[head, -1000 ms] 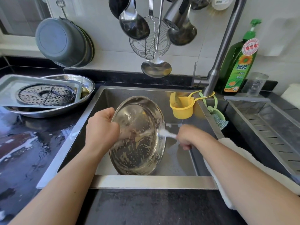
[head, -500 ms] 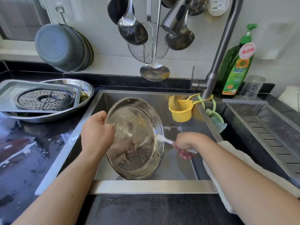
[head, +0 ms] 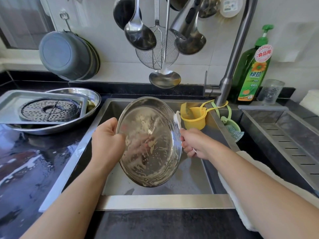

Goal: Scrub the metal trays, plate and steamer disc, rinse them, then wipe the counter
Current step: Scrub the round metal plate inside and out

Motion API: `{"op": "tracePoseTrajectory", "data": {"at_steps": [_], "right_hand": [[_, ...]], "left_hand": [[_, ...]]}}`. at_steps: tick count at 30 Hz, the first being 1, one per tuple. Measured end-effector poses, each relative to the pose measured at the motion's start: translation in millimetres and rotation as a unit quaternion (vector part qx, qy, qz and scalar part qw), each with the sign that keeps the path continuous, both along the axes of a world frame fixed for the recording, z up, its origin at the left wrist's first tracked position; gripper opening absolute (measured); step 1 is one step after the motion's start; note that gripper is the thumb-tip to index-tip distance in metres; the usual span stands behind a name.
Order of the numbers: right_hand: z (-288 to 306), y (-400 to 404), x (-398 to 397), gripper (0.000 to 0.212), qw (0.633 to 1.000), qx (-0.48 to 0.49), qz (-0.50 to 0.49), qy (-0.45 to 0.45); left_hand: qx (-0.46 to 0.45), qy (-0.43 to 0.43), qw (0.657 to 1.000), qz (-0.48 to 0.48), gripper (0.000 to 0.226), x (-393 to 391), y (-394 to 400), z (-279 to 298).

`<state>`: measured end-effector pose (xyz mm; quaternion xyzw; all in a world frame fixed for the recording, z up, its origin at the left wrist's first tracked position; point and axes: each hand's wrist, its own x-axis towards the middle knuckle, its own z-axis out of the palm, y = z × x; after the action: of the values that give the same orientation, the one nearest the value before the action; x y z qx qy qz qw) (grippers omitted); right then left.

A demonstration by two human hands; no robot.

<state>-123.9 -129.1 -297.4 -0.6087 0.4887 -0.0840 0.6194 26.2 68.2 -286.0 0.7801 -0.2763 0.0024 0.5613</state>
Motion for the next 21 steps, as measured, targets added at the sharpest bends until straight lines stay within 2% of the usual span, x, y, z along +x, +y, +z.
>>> {"op": "tracePoseTrajectory", "data": {"at_steps": [5,7,9,11,12,15,17,21], "right_hand": [[11,7,2,0.042,0.995,-0.009,0.038,-0.091],[17,14,1,0.041,0.989,-0.022,0.095,-0.112],[23,23,1,0.039,0.978,-0.051,0.170,-0.114],[26,28,1,0.039,0.969,-0.088,0.207,-0.100],[25,27,2,0.040,0.972,-0.105,0.192,-0.091],[20,13,3,0.042,0.991,-0.120,0.053,-0.039],[19,11,2,0.043,0.991,-0.130,0.042,-0.007],[28,39,7,0.043,0.956,-0.205,0.211,-0.019]], "left_hand": [[0.020,-0.031,0.999,-0.038,0.041,-2,-2,-1],[0.025,-0.050,0.997,-0.052,0.034,-2,-2,-2],[0.026,-0.055,0.996,-0.060,0.018,-4,-1,-2],[0.031,-0.048,0.997,-0.057,0.016,-5,0,0],[0.031,-0.046,0.997,-0.057,0.018,-5,1,0],[0.031,-0.046,0.997,-0.051,0.029,-3,0,-1],[0.039,-0.047,0.997,-0.049,0.030,-4,-1,-1],[0.042,-0.046,0.995,-0.080,0.045,-15,-2,3]]}}
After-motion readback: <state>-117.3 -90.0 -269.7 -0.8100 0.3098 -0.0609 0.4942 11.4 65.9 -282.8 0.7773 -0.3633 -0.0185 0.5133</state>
